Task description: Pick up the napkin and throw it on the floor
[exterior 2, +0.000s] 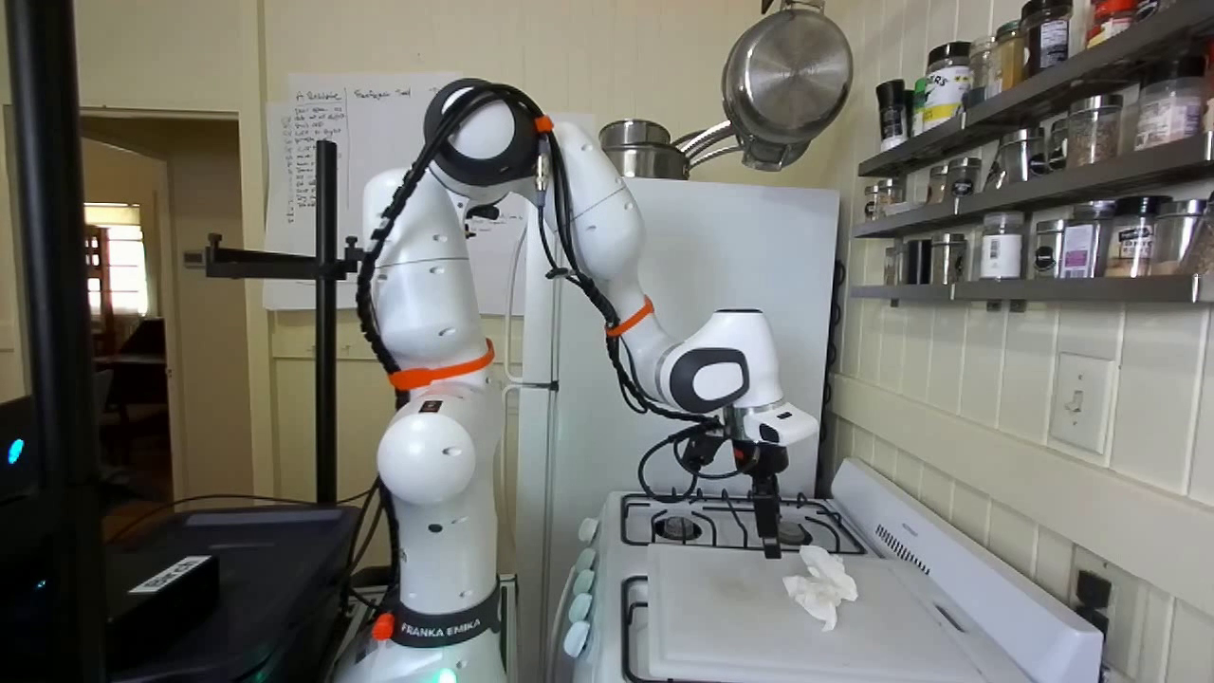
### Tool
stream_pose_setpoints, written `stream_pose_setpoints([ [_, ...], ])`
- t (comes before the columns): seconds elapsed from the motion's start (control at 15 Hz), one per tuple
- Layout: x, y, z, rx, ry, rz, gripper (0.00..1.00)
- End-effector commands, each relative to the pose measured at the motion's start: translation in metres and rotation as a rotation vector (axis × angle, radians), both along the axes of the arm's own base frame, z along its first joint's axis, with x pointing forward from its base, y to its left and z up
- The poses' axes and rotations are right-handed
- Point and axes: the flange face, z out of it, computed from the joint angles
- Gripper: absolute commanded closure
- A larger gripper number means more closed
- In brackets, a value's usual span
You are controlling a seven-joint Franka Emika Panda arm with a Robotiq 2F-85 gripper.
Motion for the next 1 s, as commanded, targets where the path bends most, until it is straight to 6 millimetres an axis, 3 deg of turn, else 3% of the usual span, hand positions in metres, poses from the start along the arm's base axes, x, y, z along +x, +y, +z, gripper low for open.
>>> stream_pose_setpoints([
  [0.0, 0.000, 0.000, 0.001, 0.001, 0.001, 0.001, 0.00],
  [0.2, 0.000, 0.000, 0.001, -0.010, 0.002, 0.005, 0.00],
  [0.6, 0.018, -0.036, -0.008, -0.014, 0.004, -0.039, 0.00],
  [0.8, 0.027, -0.041, -0.015, -0.002, 0.014, -0.042, 0.00],
  [0.87, 0.030, -0.041, -0.018, 0.005, 0.015, -0.043, 0.25],
  [0.93, 0.032, -0.042, -0.020, 0.000, 0.020, -0.037, 0.26],
])
